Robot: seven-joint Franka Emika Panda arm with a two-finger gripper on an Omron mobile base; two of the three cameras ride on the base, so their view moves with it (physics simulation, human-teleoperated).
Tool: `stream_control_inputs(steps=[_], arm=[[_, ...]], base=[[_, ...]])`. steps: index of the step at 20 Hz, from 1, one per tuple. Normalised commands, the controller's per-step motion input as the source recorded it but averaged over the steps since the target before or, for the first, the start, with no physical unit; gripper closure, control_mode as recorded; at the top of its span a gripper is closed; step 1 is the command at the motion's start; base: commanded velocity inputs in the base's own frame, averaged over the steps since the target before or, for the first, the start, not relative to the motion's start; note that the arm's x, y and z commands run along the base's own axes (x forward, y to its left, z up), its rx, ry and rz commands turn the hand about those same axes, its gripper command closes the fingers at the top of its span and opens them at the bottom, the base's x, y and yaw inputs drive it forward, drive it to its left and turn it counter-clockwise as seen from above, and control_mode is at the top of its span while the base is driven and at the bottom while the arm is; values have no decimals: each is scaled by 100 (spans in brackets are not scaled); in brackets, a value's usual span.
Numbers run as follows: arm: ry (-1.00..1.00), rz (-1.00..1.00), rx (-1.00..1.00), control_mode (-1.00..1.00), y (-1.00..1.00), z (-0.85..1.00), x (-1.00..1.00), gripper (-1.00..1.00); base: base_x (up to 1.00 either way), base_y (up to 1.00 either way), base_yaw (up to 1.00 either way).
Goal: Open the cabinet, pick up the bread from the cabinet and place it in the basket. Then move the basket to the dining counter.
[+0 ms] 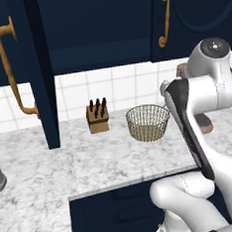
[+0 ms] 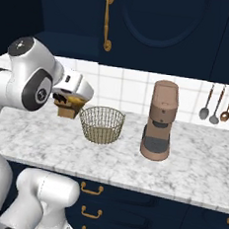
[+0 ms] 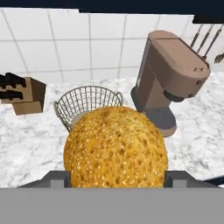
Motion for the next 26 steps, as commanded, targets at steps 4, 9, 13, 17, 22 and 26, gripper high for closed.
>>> stream_control_inputs(steps=[4, 9, 13, 17, 22, 26], arm=[[0, 2, 0, -100, -11, -93, 100, 100], [1, 2, 0, -100, 0, -90, 100, 100], [3, 3, 0, -100, -5, -66, 95, 100], [3, 2, 0, -100, 0, -37, 76, 100], [12, 1, 0, -100, 0, -53, 54, 100], [13, 0, 0, -100, 0, -42, 43, 100]], base=[[0, 0, 0], [0, 0, 0], [0, 0, 0], [0, 0, 0], [0, 0, 0], [0, 0, 0]])
